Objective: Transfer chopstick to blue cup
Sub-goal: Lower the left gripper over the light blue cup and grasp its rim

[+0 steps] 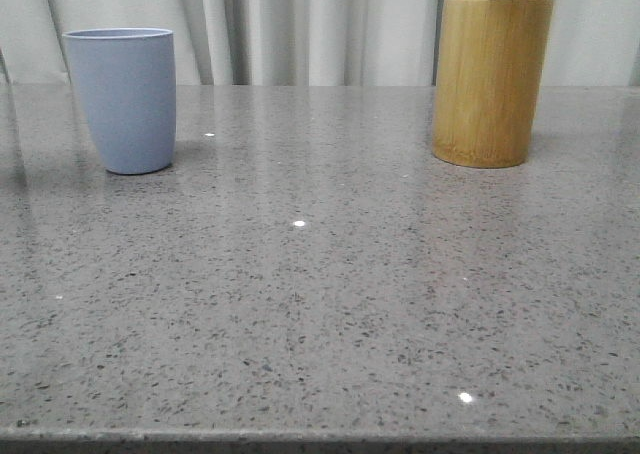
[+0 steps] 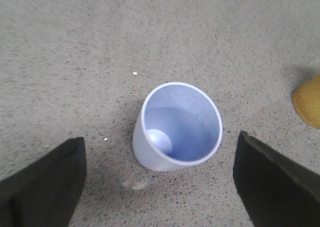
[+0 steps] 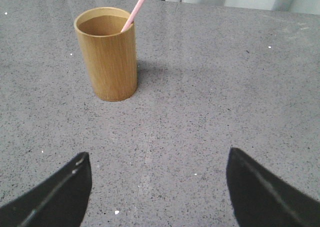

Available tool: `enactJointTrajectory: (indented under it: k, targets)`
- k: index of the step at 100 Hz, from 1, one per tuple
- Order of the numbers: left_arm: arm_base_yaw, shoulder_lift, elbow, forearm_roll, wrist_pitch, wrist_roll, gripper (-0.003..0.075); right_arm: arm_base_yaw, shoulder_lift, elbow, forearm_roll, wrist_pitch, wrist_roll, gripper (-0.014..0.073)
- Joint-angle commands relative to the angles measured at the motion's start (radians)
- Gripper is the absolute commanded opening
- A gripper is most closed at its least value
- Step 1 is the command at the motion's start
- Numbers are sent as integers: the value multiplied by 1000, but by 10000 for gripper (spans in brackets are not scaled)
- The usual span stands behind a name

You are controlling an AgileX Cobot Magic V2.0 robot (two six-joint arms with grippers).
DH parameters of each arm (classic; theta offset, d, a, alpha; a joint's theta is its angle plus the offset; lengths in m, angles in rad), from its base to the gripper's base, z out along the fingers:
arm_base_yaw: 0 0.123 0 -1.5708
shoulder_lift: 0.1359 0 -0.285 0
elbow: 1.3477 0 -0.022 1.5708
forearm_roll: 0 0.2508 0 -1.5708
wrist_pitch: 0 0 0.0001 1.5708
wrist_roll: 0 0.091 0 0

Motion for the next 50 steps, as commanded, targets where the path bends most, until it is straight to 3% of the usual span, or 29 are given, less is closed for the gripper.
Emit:
enactJointTrajectory:
  k: [1,50]
  targets:
    - [-28,36,-69,-18,-56,5,553,-8,16,-32,-3,-77,-11,561]
    - [-56,229,-113,53,-89,5,551,-8,16,-32,-3,-77,-11,561]
